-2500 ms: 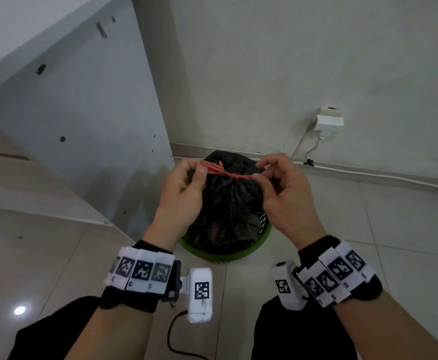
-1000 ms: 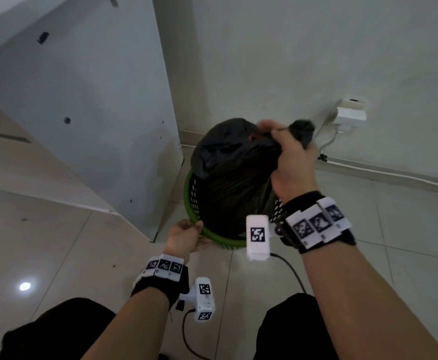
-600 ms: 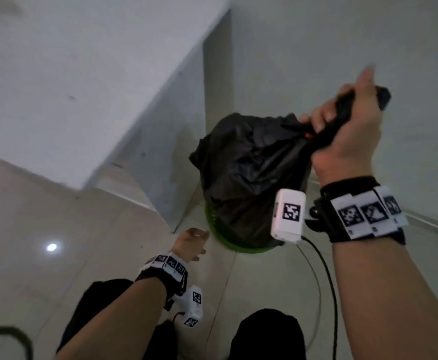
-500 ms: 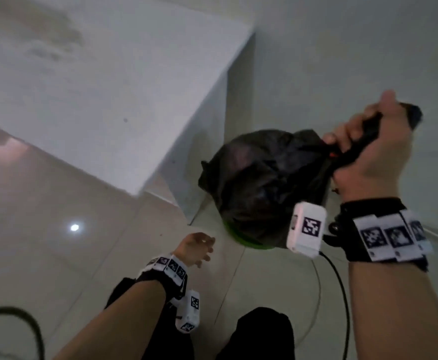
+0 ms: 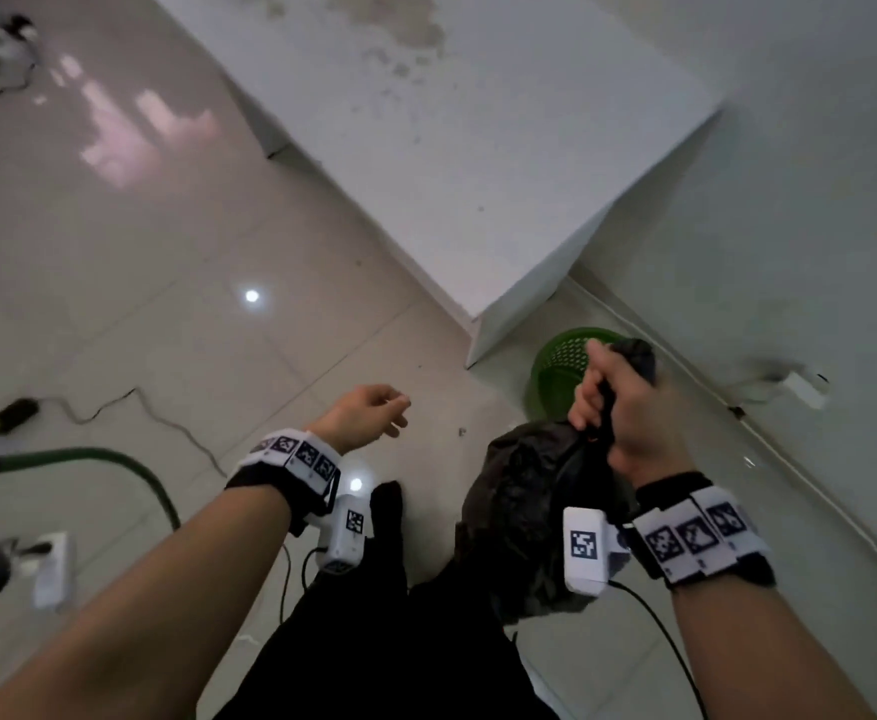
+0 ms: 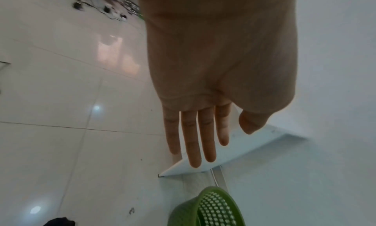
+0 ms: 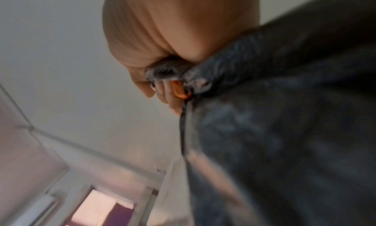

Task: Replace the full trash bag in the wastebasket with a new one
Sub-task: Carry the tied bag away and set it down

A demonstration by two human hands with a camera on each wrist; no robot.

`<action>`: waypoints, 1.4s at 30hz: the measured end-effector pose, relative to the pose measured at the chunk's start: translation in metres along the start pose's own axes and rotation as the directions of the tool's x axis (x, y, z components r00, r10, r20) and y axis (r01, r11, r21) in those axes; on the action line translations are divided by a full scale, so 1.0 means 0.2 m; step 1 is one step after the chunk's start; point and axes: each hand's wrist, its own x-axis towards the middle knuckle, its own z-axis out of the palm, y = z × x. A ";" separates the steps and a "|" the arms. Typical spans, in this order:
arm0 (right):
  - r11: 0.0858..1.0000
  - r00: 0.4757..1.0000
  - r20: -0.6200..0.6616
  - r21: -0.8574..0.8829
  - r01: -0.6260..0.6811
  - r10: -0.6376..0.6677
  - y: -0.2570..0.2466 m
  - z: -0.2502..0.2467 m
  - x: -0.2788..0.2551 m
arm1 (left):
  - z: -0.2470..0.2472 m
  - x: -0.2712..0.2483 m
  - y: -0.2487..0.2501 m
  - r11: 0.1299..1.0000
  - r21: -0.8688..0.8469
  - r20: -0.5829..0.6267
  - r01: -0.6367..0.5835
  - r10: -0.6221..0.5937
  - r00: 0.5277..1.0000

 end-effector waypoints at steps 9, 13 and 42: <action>0.982 0.914 0.385 -0.179 -0.060 0.126 0.12 0.90 0.13 | -0.49 -0.16 -0.84 0.943 -0.113 -0.118 0.315 -0.327 0.938; 0.960 0.864 0.466 -0.273 -0.064 0.190 0.18 1.31 0.27 | -0.81 -0.12 -1.08 0.872 -0.130 -0.035 0.472 -0.480 0.876; 0.946 0.887 0.433 -0.324 -0.016 0.163 -0.07 4.26 2.53 | -3.85 1.11 -0.85 0.786 -0.454 -0.150 0.420 -0.532 0.834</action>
